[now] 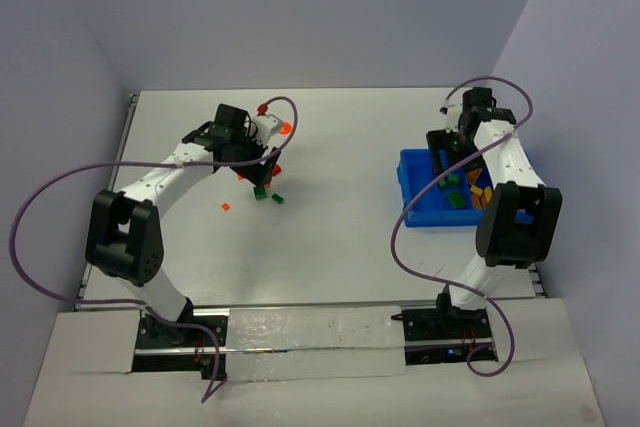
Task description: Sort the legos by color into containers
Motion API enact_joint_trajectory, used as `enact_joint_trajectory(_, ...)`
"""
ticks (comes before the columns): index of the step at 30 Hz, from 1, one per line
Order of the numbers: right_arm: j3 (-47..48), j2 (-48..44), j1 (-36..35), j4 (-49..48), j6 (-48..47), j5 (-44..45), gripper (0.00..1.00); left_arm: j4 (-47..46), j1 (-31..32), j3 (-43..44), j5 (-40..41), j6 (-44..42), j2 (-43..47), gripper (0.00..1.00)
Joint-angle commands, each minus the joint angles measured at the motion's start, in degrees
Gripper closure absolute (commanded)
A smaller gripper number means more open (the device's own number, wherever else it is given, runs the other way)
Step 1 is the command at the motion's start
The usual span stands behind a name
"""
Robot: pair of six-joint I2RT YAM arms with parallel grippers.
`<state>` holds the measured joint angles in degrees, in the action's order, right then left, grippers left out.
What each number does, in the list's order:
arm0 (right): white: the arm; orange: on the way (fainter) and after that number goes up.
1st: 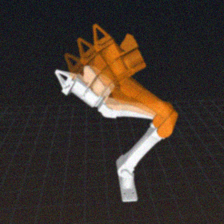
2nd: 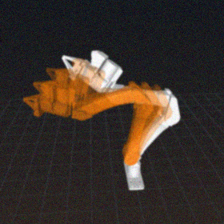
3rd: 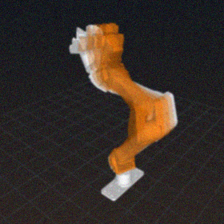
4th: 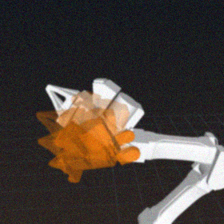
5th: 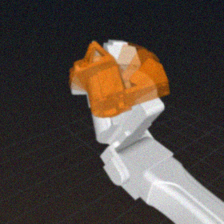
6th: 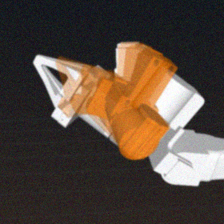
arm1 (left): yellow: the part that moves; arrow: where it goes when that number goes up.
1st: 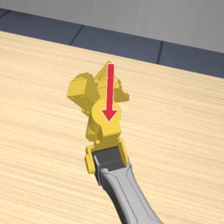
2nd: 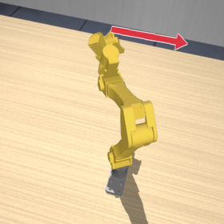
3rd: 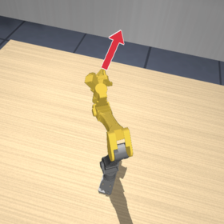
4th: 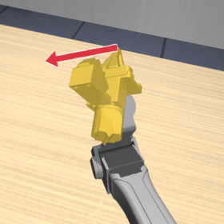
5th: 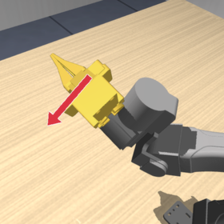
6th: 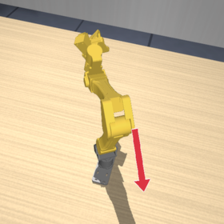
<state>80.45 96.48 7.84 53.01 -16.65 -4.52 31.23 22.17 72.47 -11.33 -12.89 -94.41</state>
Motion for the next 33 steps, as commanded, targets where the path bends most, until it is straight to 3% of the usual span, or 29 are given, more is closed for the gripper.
enact_joint_trajectory(1, 5.3, -4.8, -2.1, 3.2, 2.2, -6.8, 0.11, 1.7, -0.2, 2.3, -4.0, -6.9, -3.9, 0.17)
enact_joint_trajectory(16, 7.4, -6.4, -5.0, 5.7, 3.3, -10.8, 0.11, 0.2, -1.6, 2.3, -5.7, -17.1, -13.9, 0.23)
enact_joint_trajectory(20, 8.0, -6.6, -5.1, 6.0, 3.4, -11.3, 0.11, 0.1, -1.6, 2.3, -6.2, -17.9, -15.0, 0.3)
enact_joint_trajectory(28, 8.9, -6.3, -6.1, 6.3, 3.9, -13.4, 0.11, -1.7, -1.6, 0.7, -7.7, -18.4, -14.2, 0.52)
enact_joint_trajectory(33, 8.9, -7.9, -9.0, 4.6, 5.6, -21.7, 0.1, 0.8, -1.8, 1.9, -8.9, -18.7, -11.3, 0.79)
